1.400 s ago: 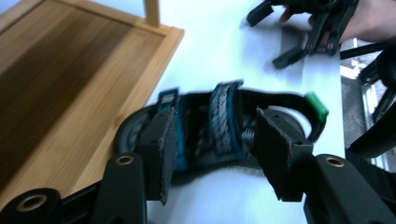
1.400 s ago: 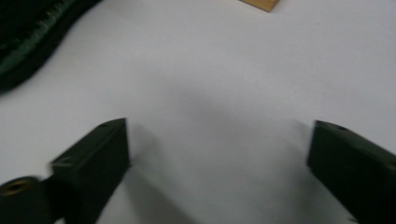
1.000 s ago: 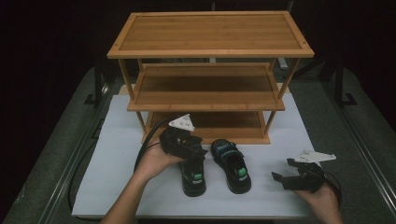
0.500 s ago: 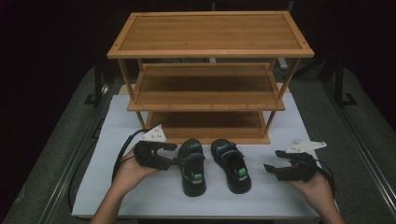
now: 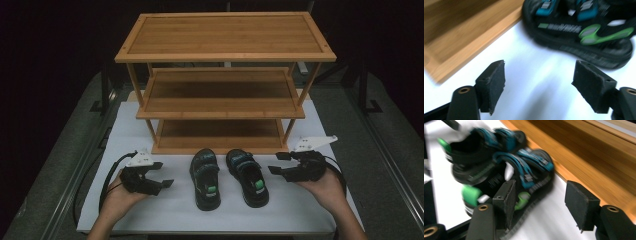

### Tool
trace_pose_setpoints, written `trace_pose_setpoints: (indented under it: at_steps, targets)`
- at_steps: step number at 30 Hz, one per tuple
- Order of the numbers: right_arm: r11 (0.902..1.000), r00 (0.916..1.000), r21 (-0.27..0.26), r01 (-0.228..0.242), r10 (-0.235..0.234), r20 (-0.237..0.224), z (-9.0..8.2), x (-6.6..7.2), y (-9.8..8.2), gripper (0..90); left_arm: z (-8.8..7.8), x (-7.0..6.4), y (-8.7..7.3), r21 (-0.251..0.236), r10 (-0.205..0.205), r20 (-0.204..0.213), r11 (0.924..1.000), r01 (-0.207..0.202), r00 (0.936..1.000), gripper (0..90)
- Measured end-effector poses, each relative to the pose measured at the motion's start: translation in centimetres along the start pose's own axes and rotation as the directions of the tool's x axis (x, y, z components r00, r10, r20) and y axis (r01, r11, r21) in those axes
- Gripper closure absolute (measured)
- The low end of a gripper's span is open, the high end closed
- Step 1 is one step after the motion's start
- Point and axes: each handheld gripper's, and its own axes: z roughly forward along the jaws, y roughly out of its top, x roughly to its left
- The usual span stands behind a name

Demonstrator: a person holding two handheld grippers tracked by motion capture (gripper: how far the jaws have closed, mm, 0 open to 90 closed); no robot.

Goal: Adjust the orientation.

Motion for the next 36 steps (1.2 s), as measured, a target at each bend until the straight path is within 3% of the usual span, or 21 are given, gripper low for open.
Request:
trace_pose_setpoints:
  at_steps: [2,7,12,16,20,26,30,31,36]
  targets:
    - [1.0000,0.9989,-0.002,0.010,-0.010,-0.047,0.6,0.1,0.9,42.5,-0.2,0.5,-1.5,0.020,-0.025,-0.024,0.9995,0.025,0.9994,23.1]
    - [0.9992,0.9934,0.020,0.035,-0.033,-0.110,2.4,0.1,2.3,46.2,-0.5,1.2,-3.4,0.035,-0.056,-0.046,0.9977,0.057,0.9974,18.6]
    - [0.9977,0.9798,0.046,0.050,-0.040,-0.196,4.1,-0.2,3.1,49.8,-0.3,1.5,-3.9,0.034,-0.061,-0.050,0.9974,0.063,0.9968,18.6]
    - [0.9968,0.9738,0.059,0.054,-0.039,-0.224,5.0,-0.3,3.2,52.3,0.1,1.7,-4.3,0.046,-0.061,-0.047,0.9969,0.063,0.9970,18.7]
    - [0.9968,0.9624,0.069,0.039,-0.019,-0.271,6.1,-0.6,3.0,55.6,0.5,1.7,-4.6,0.056,-0.051,-0.048,0.9970,0.054,0.9975,18.6]
    - [0.9959,0.9565,0.084,0.033,-0.007,-0.292,6.8,-0.6,2.9,54.8,0.6,1.6,-4.7,0.053,-0.039,-0.054,0.9977,0.041,0.9978,17.7]
    - [0.9962,0.9603,0.073,0.049,-0.027,-0.278,6.7,-0.3,3.0,62.1,0.7,1.6,-5.0,0.034,-0.042,-0.053,0.9984,0.044,0.9977,17.8]
    - [0.9952,0.9641,0.076,0.062,-0.040,-0.262,6.6,-0.1,3.0,67.9,0.6,1.7,-5.1,0.028,-0.039,-0.050,0.9988,0.041,0.9980,17.8]
    - [0.9951,0.9661,0.076,0.064,-0.043,-0.255,6.3,0.3,3.0,68.5,0.6,1.7,-5.4,0.008,-0.029,-0.047,0.9995,0.030,0.9985,17.7]
